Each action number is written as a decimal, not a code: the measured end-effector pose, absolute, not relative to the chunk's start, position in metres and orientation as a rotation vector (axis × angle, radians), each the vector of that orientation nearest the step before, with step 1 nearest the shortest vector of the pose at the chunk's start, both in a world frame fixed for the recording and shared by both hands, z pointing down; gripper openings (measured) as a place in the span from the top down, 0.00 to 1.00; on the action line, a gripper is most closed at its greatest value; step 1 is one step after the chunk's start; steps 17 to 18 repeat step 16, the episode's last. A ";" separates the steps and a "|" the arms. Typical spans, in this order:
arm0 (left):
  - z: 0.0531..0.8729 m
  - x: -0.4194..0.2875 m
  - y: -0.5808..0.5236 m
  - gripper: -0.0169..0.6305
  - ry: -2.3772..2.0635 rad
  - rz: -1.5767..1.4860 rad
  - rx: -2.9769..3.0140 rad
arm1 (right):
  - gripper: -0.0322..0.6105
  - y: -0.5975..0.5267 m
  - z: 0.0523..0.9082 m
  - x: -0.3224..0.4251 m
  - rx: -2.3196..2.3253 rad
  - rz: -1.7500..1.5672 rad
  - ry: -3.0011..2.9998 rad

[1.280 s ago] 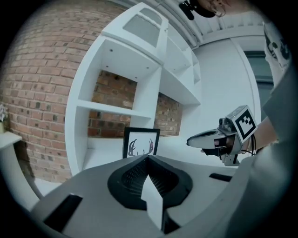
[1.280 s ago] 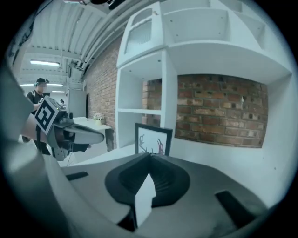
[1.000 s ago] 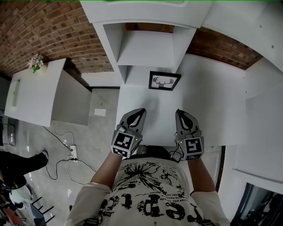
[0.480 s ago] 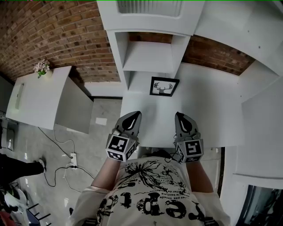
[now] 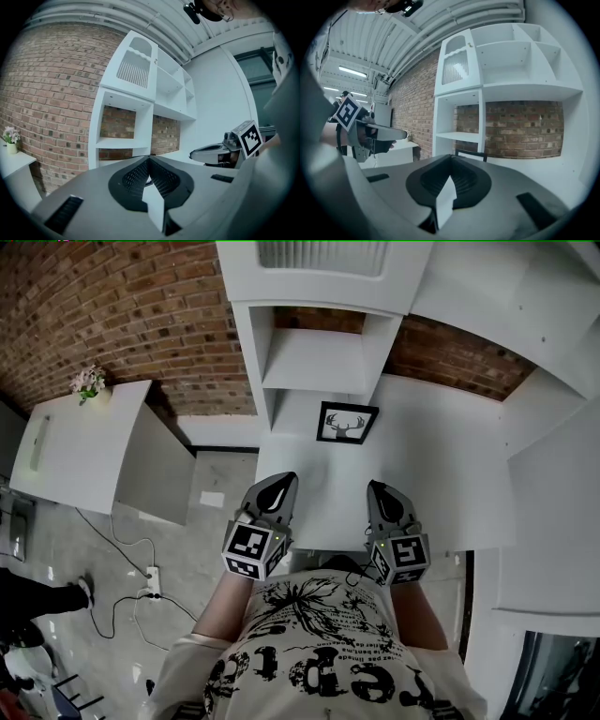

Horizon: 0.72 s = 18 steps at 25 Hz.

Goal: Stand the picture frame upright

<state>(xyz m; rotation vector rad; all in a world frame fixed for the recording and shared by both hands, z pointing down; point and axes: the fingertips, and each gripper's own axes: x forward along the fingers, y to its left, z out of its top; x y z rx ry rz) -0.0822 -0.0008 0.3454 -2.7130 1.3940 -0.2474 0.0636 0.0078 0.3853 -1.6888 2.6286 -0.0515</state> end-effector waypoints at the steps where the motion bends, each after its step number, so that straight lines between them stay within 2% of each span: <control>1: 0.346 -0.082 -0.001 0.96 1.395 -0.249 -2.713 | 0.95 0.008 0.386 0.064 -1.690 -0.066 2.626; 18: 0.353 -0.087 -0.008 0.96 1.408 -0.273 -2.701 | 0.95 0.003 0.388 0.058 -1.691 -0.042 2.621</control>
